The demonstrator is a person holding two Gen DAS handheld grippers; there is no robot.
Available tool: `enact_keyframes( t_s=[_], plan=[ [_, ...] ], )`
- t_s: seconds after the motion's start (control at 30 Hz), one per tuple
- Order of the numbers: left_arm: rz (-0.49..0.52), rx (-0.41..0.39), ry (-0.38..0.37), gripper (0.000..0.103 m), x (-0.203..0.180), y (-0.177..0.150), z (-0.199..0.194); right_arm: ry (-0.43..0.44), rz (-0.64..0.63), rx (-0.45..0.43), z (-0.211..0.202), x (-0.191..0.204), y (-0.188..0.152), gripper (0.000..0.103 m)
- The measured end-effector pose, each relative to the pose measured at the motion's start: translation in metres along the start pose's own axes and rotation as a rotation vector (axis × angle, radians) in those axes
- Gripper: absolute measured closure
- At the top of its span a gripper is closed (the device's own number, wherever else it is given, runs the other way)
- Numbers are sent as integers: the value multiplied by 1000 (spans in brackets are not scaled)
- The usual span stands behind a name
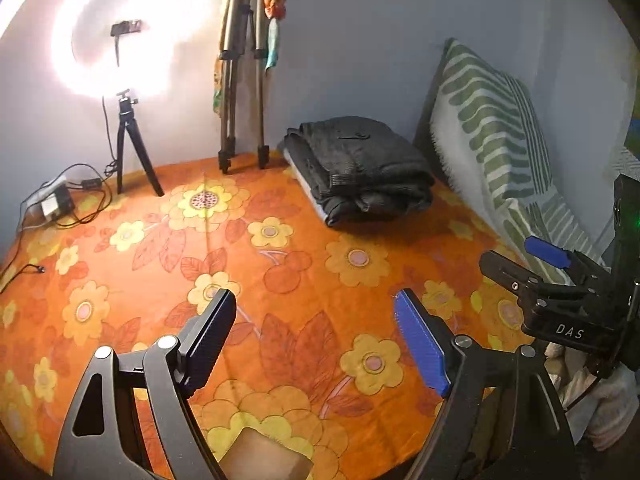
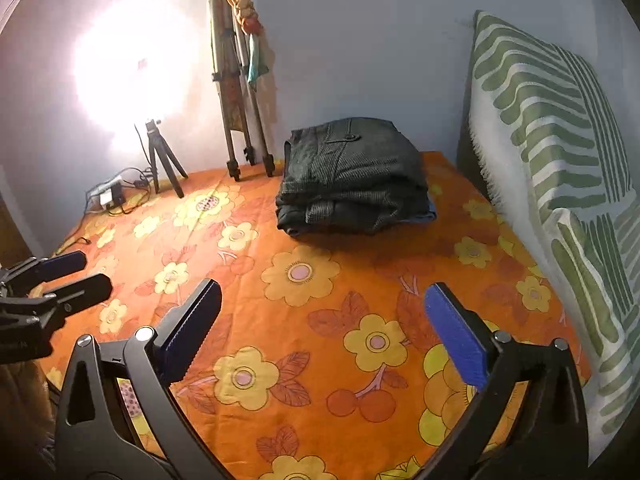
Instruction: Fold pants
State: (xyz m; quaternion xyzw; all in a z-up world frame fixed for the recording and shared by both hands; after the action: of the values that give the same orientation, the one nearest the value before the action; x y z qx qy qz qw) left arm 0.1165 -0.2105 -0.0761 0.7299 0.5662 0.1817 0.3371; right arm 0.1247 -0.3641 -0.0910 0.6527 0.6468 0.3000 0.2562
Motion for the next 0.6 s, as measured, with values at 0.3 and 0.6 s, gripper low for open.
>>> enact_keyframes(
  t_s=[0.3, 0.6],
  plan=[
    [30, -13, 22, 21, -3, 0, -5, -4, -26, -10, 1, 10, 2, 0],
    [52, -22, 25, 21, -10, -1, -8, -14, -6, -3, 2, 4, 1, 0]
  ],
)
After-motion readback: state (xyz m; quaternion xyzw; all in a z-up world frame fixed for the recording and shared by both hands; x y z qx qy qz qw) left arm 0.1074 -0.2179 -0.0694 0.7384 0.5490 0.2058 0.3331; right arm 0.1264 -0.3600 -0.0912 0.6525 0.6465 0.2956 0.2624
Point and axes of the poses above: each gripper's, at about its wrist camera, not at the fingertips, and z roughly the way its jaws point, x to its left, y to its top, the point moved 7 cm from there along z, roughly the way its jaws point, and after that the axes turned 5 degrees about x, right-handed, at the moved point
